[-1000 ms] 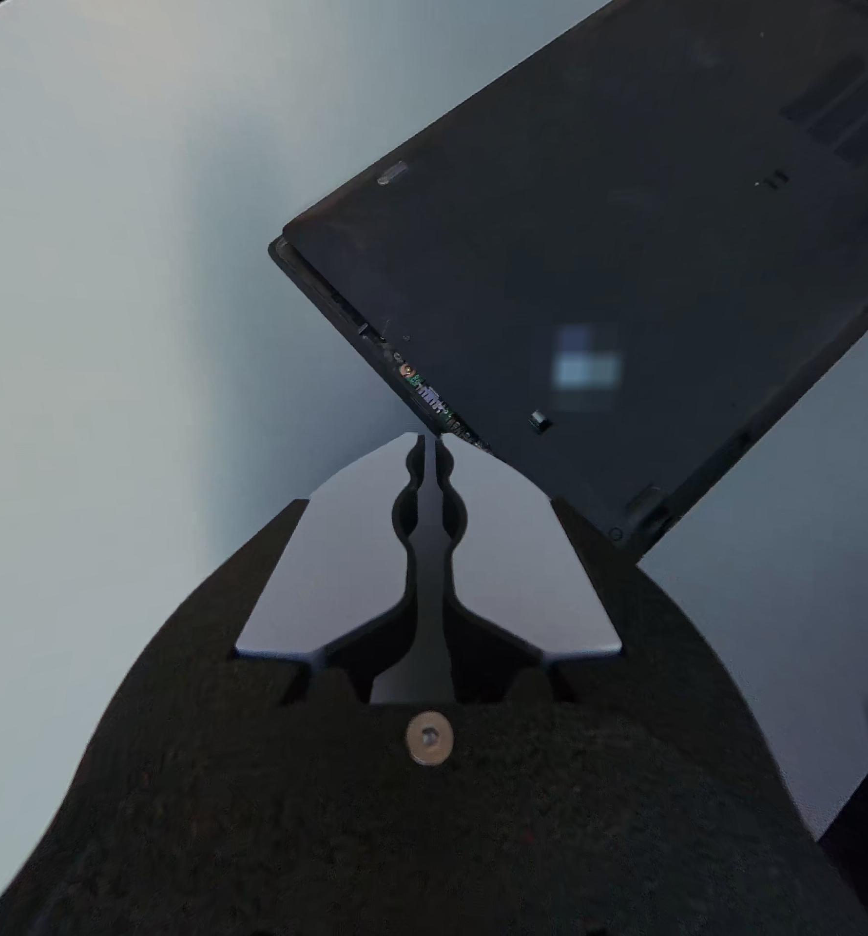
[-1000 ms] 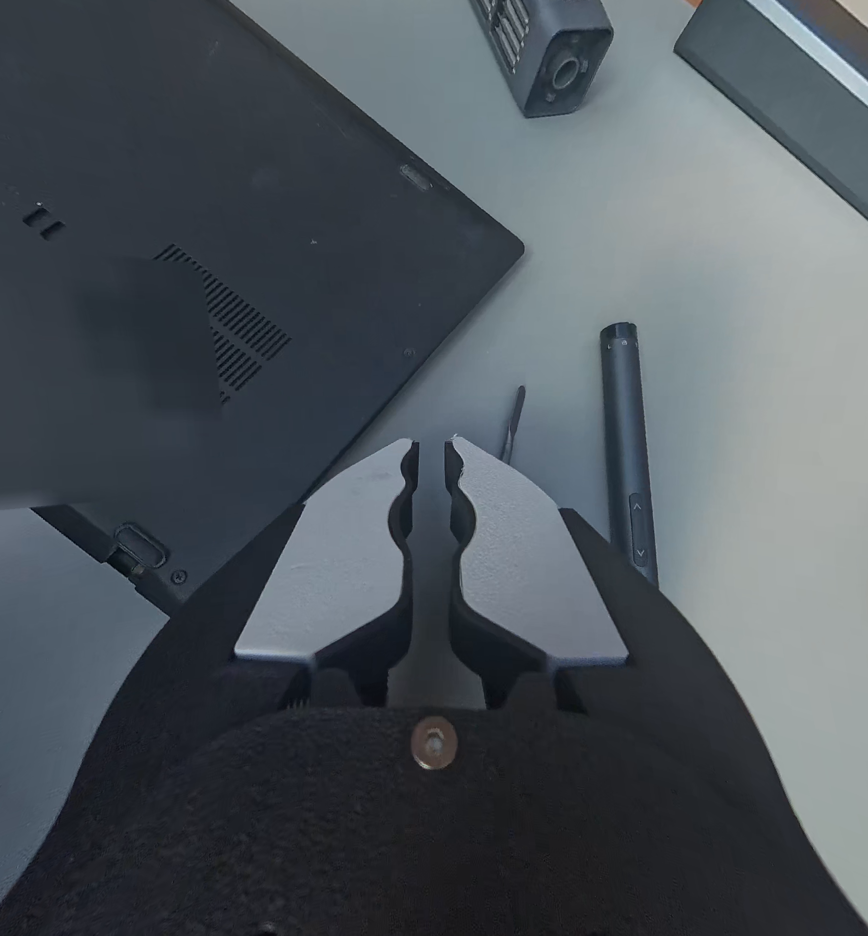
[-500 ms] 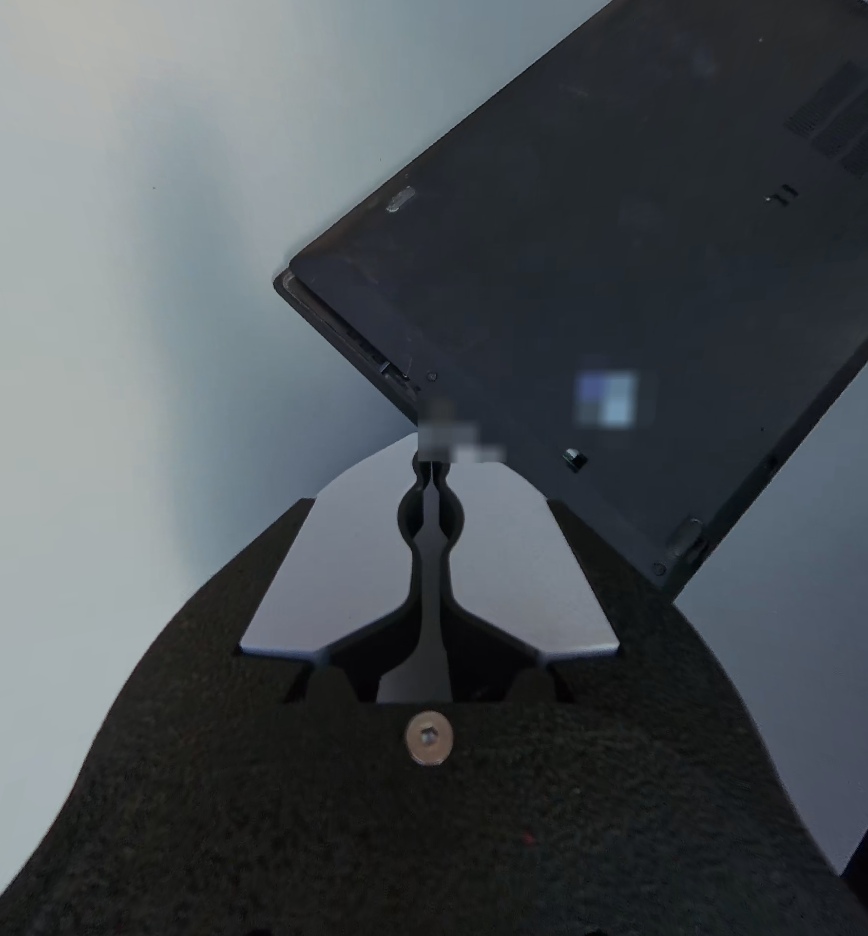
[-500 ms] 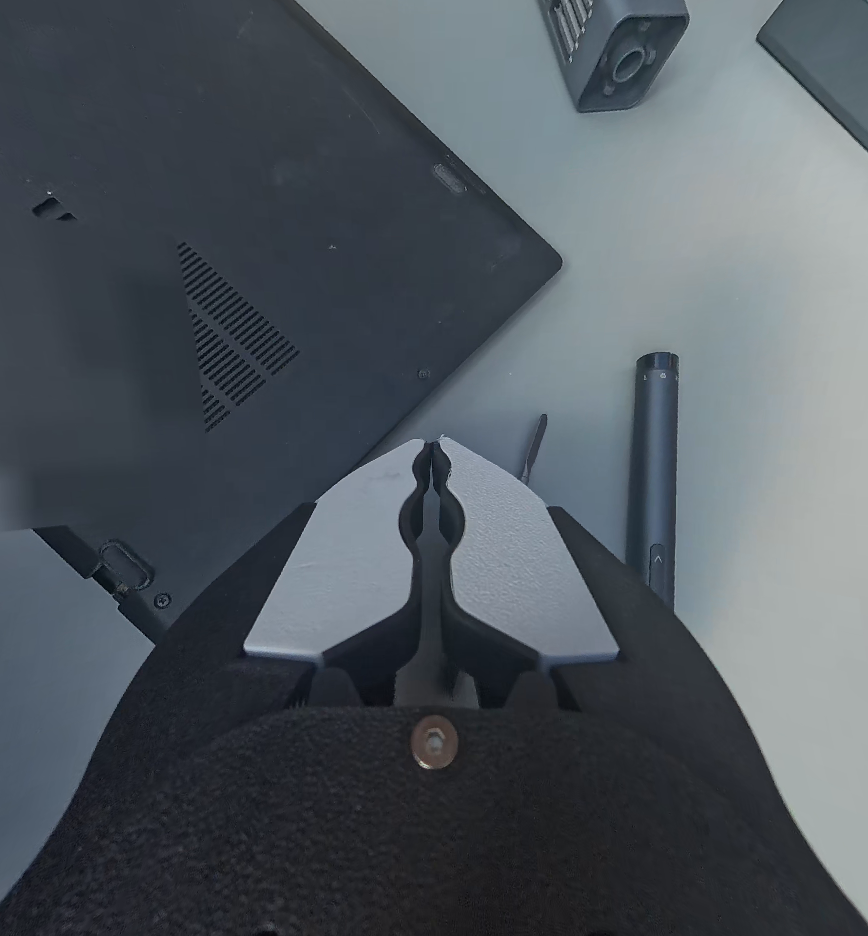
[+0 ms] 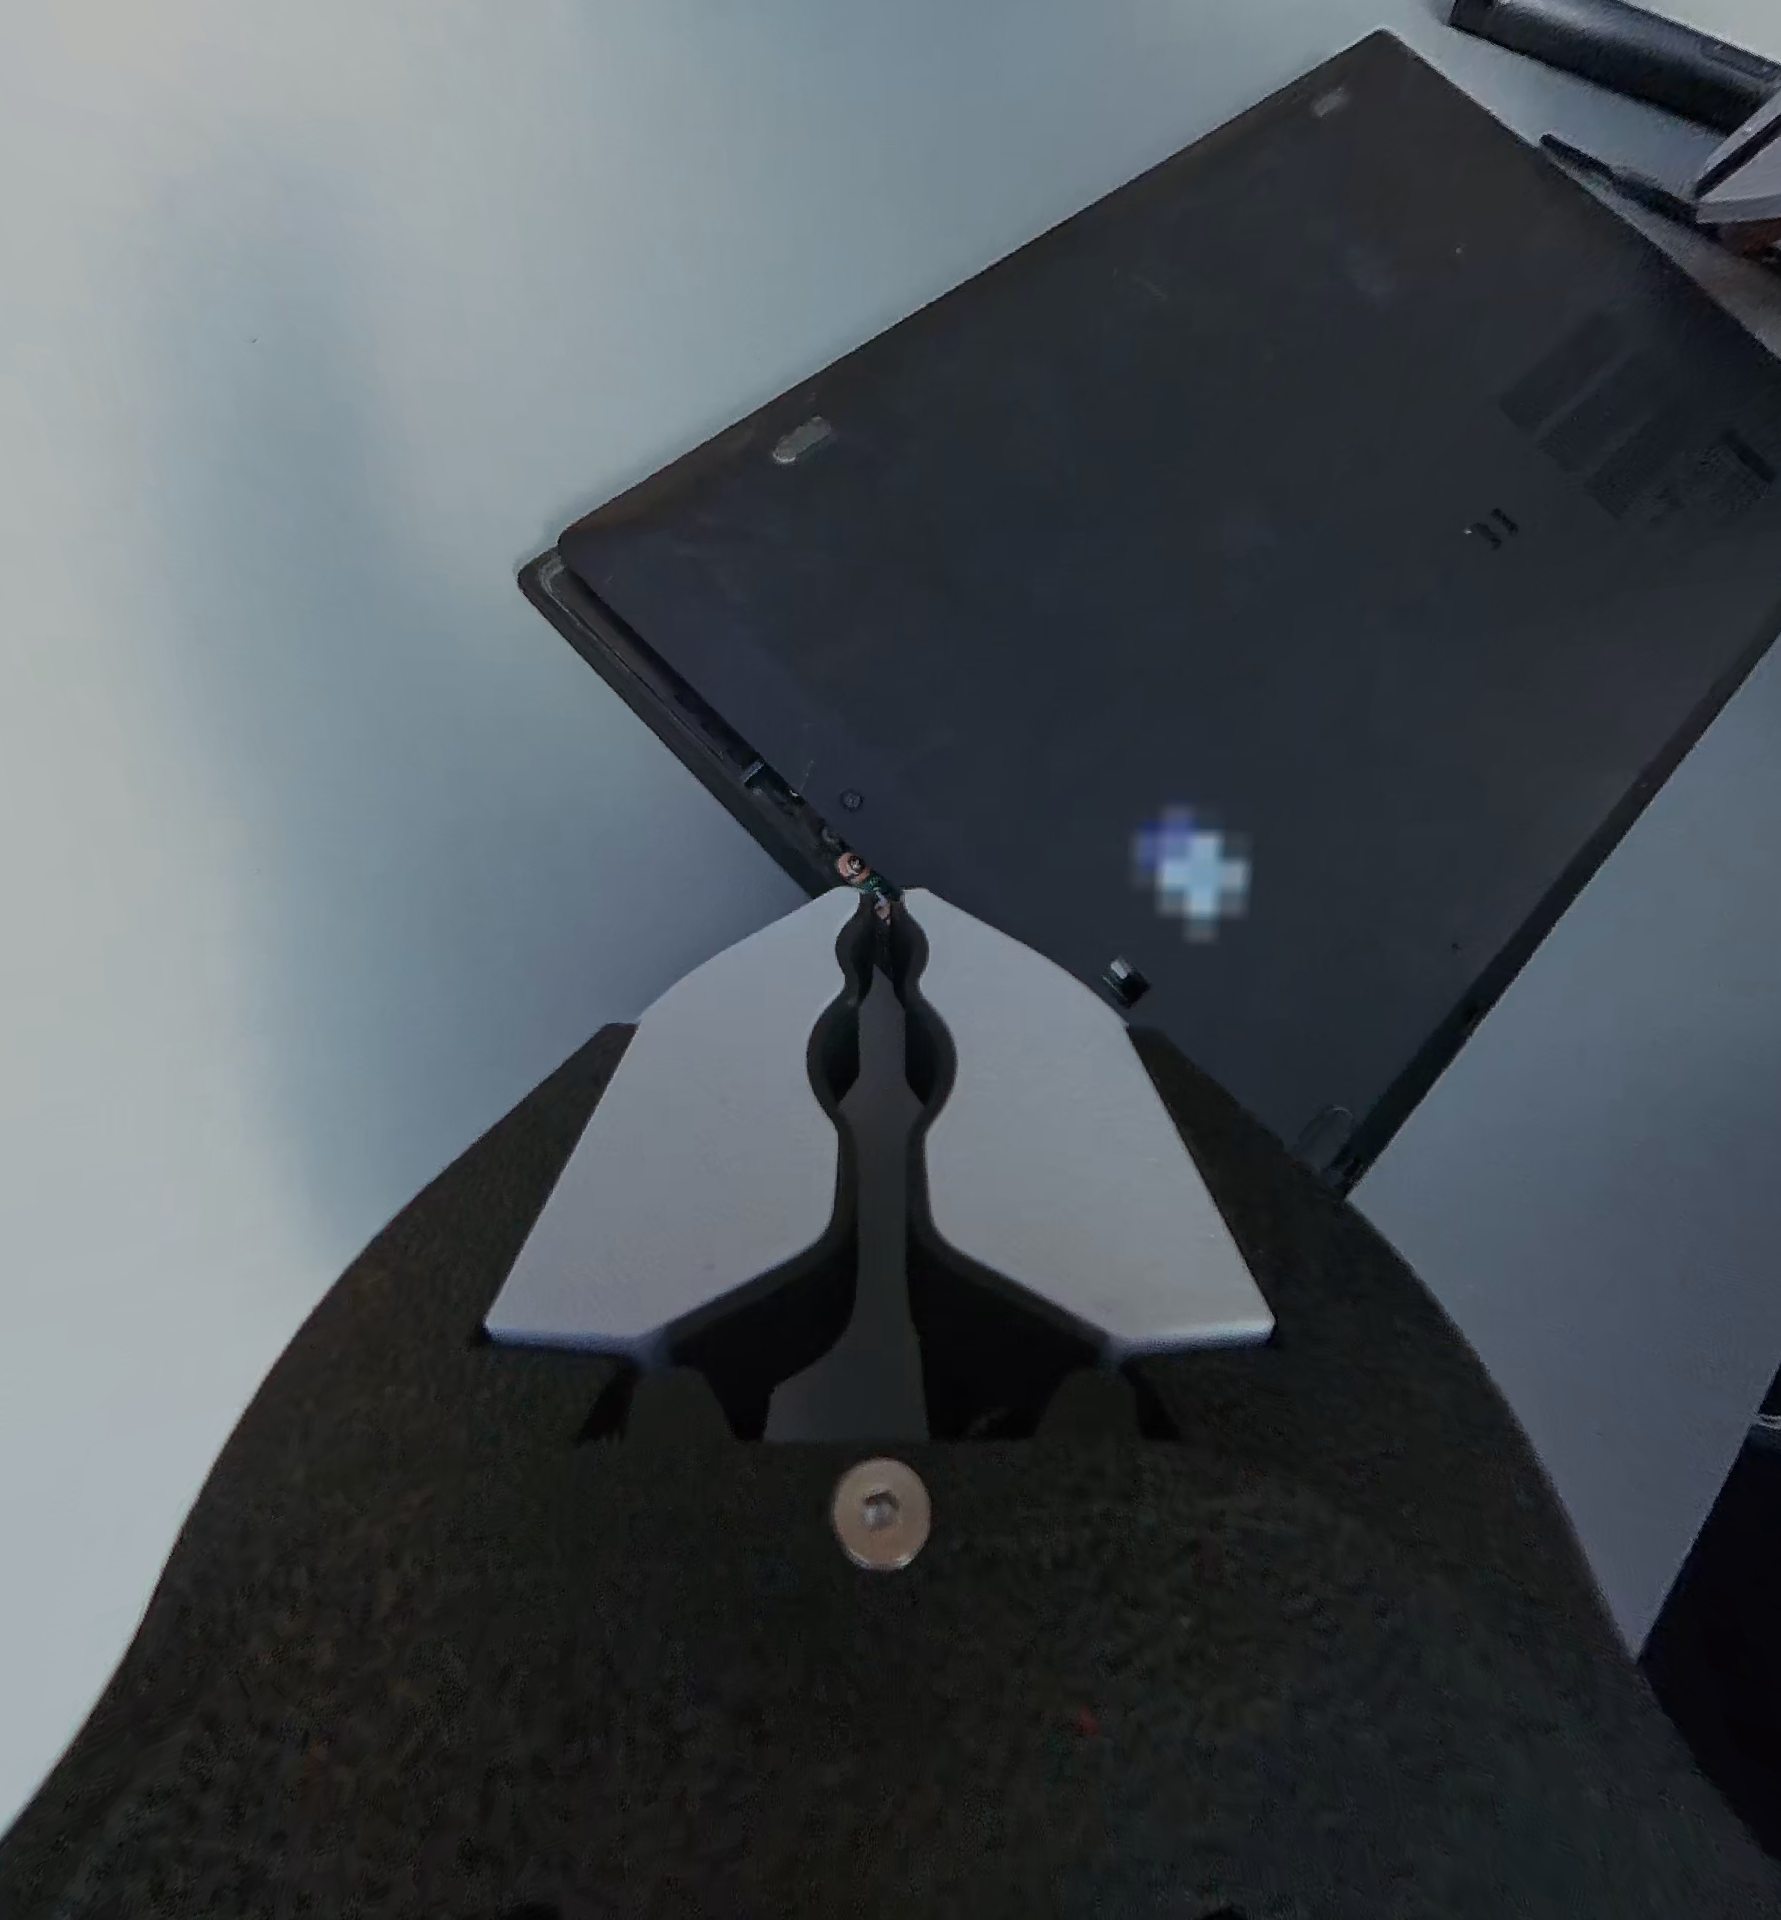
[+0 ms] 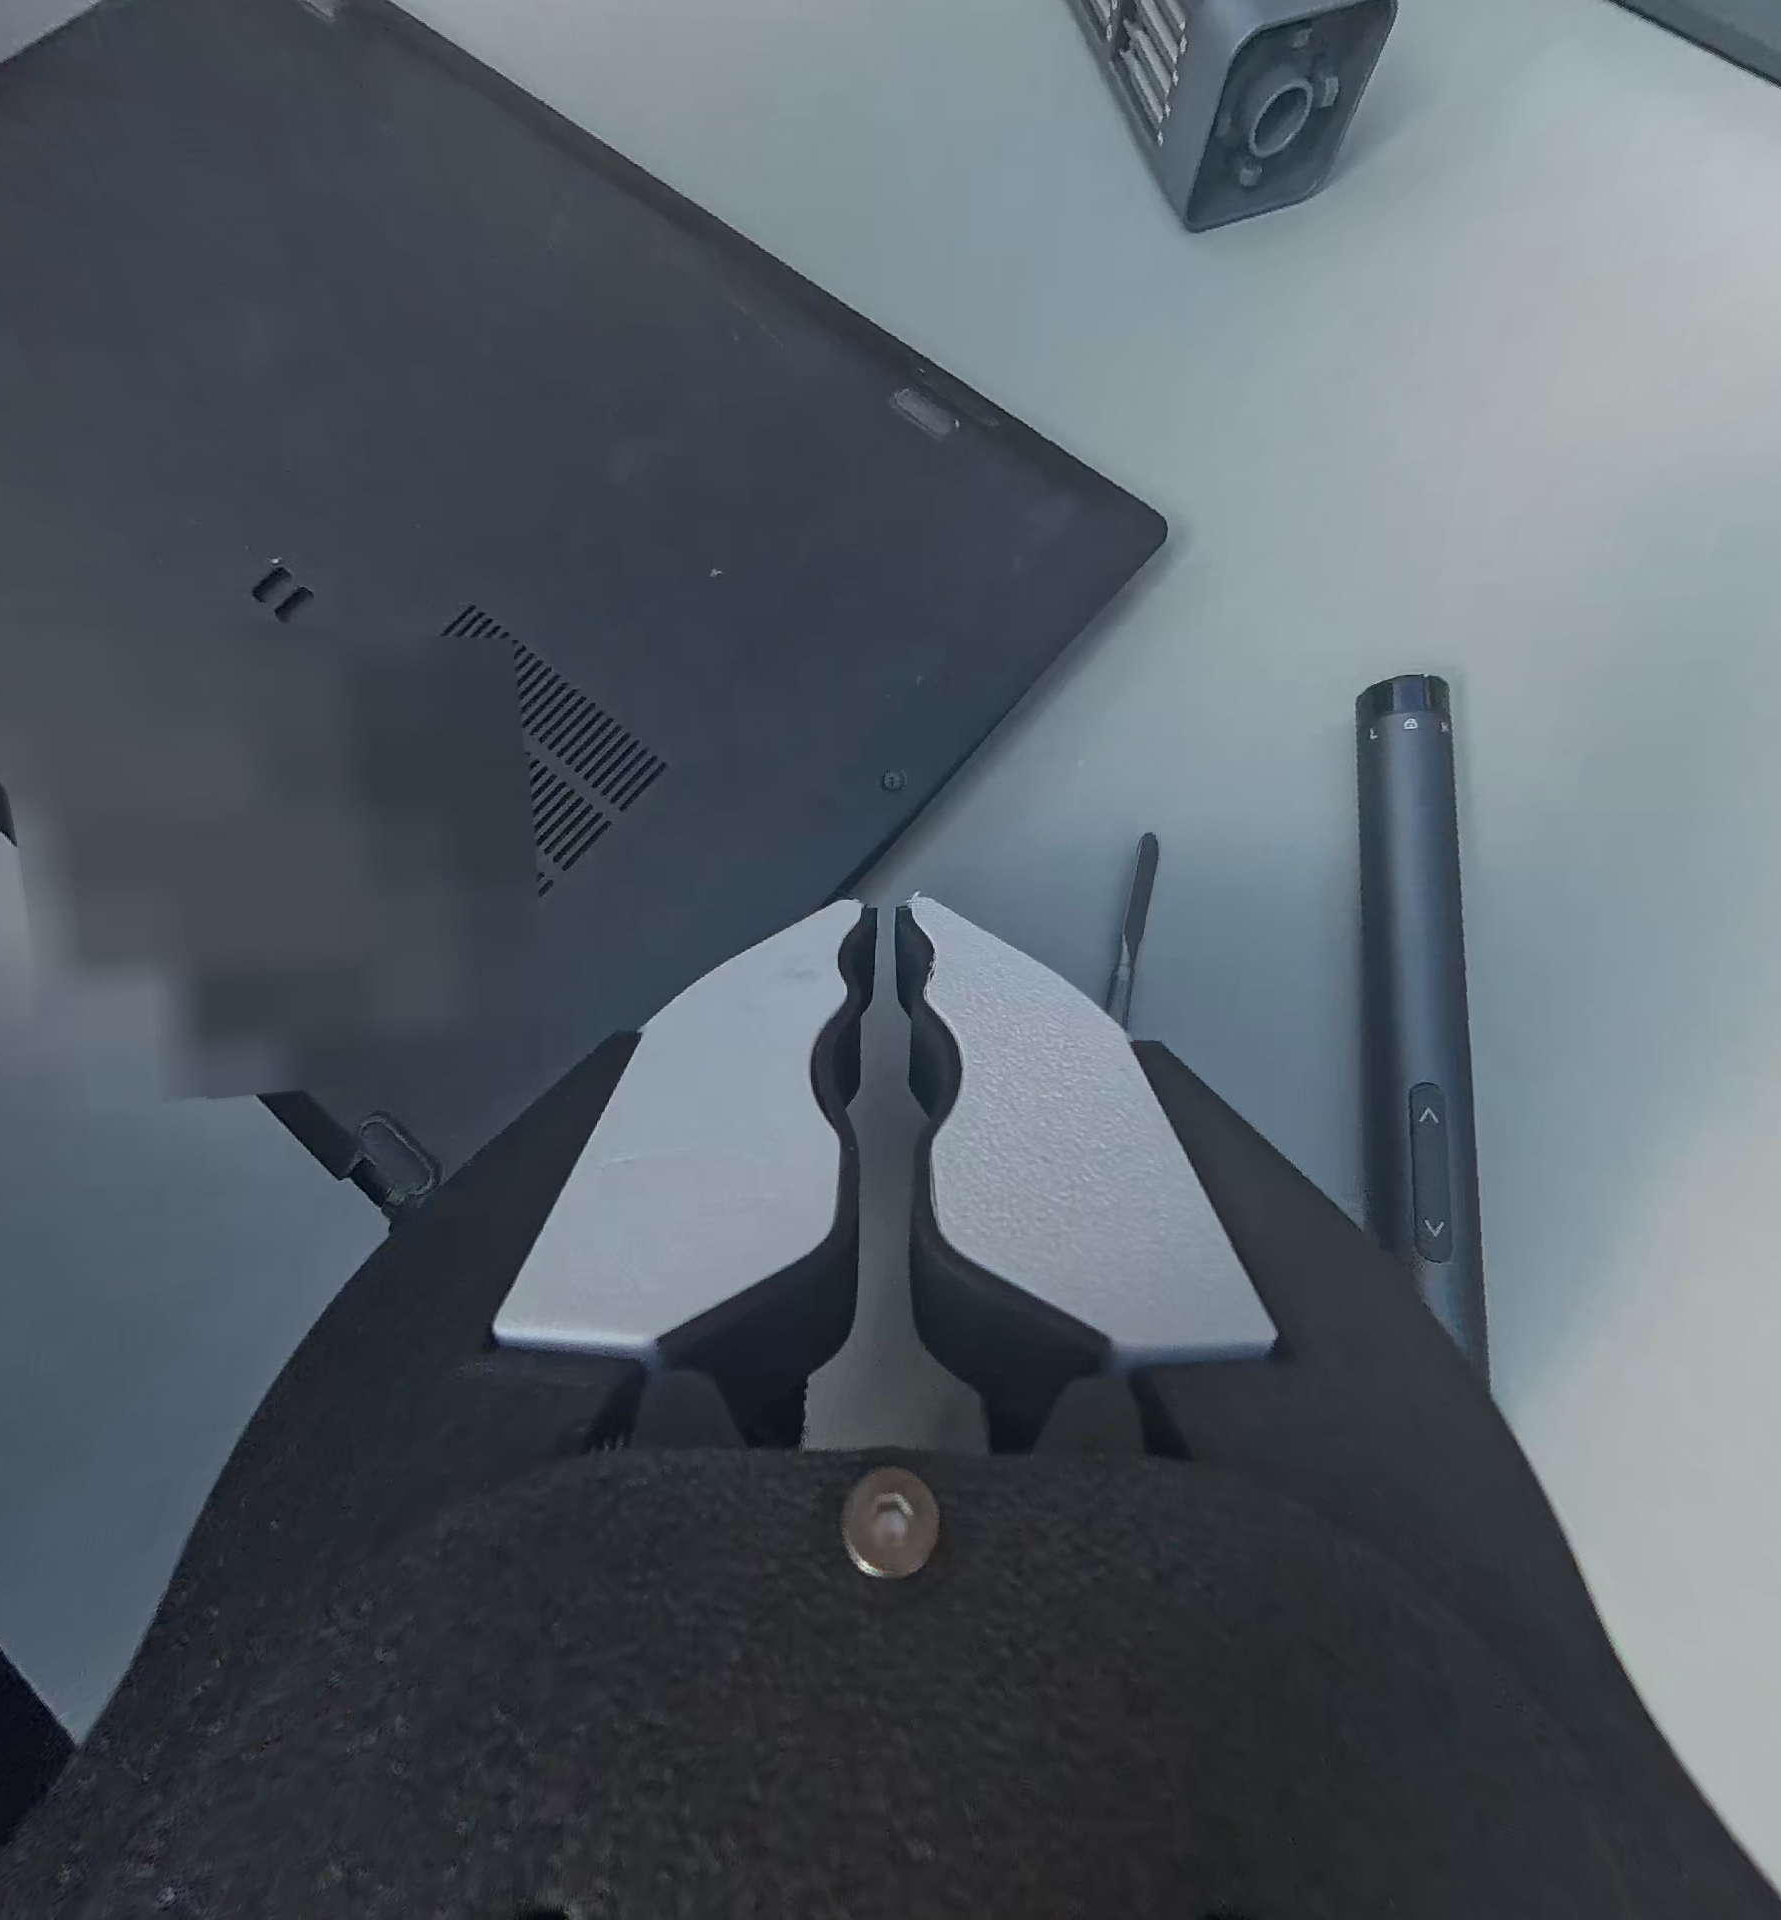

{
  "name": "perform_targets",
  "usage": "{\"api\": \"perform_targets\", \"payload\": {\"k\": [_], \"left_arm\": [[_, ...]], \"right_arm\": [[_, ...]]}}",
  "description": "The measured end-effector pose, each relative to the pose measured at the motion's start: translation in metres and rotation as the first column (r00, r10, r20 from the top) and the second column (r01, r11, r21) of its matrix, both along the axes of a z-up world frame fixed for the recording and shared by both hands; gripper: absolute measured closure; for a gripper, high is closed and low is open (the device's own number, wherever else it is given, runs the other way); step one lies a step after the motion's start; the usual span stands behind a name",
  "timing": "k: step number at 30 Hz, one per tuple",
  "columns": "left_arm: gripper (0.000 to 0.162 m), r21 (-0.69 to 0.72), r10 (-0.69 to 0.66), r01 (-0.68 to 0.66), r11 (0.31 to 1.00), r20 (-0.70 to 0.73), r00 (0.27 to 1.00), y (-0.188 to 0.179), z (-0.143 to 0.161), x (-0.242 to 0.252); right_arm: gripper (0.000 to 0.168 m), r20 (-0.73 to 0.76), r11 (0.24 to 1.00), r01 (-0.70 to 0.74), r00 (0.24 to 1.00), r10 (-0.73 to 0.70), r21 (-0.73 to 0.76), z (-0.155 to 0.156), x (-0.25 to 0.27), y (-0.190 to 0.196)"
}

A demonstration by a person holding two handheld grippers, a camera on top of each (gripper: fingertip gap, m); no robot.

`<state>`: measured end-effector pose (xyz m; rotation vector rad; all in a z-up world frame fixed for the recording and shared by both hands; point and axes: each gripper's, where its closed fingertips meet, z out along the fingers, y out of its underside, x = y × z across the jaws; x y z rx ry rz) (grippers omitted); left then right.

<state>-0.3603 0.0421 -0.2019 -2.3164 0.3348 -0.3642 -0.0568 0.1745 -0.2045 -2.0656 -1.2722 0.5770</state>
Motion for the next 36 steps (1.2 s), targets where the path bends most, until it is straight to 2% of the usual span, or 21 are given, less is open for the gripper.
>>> {"api": "perform_targets", "payload": {"k": [4, 8, 14, 18, 23, 26, 28, 32, 36], "left_arm": [[0.159, -0.011, -0.002, 0.002, 1.0, -0.032, 0.999, -0.005, -0.002, 0.002], [0.16, -0.005, -0.041, 0.041, 0.999, -0.135, 0.99, -0.014, -0.002, 0.011], [0.162, -0.034, -0.093, 0.088, 0.996, -0.24, 0.966, -0.019, -0.011, 0.022], [0.162, -0.045, -0.112, 0.104, 0.994, -0.255, 0.96, -0.018, -0.011, 0.026], [0.162, -0.059, -0.12, 0.108, 0.992, -0.27, 0.955, -0.018, -0.011, 0.027], [0.162, -0.066, -0.124, 0.11, 0.992, -0.264, 0.957, -0.018, -0.012, 0.027], [0.162, -0.067, -0.128, 0.114, 0.991, -0.275, 0.953, -0.019, -0.012, 0.027], [0.162, -0.08, -0.147, 0.127, 0.989, -0.345, 0.927, -0.019, -0.012, 0.026], [0.162, -0.086, -0.143, 0.12, 0.989, -0.371, 0.917, -0.02, -0.012, 0.026]], "right_arm": [[0.167, 0.1, 0.999, 0.014, 0.995, -0.017, 0.03, -0.012, 0.011, -0.004], [0.168, 0.104, 0.999, -0.018, 0.994, 0.013, 0.044, -0.012, 0.007, -0.009], [0.168, 0.19, 0.965, -0.203, 0.967, 0.171, 0.164, -0.02, 0.001, -0.01], [0.168, 0.135, 0.962, -0.224, 0.97, 0.203, 0.155, -0.012, -0.005, -0.014], [0.168, -0.028, 0.968, -0.227, 0.973, 0.231, 0.11, 0.016, -0.019, -0.022], [0.168, 0.082, 0.969, -0.182, 0.982, 0.17, 0.169, 0.013, -0.006, -0.003], [0.168, 0.14, 0.954, -0.24, 0.966, 0.217, 0.177, 0.002, 0.003, -0.005], [0.168, 0.137, 0.941, -0.303, 0.949, 0.283, 0.15, -0.017, 0.005, -0.018], [0.168, 0.082, 0.939, -0.309, 0.951, 0.299, 0.151, -0.015, -0.006, -0.018]]}}
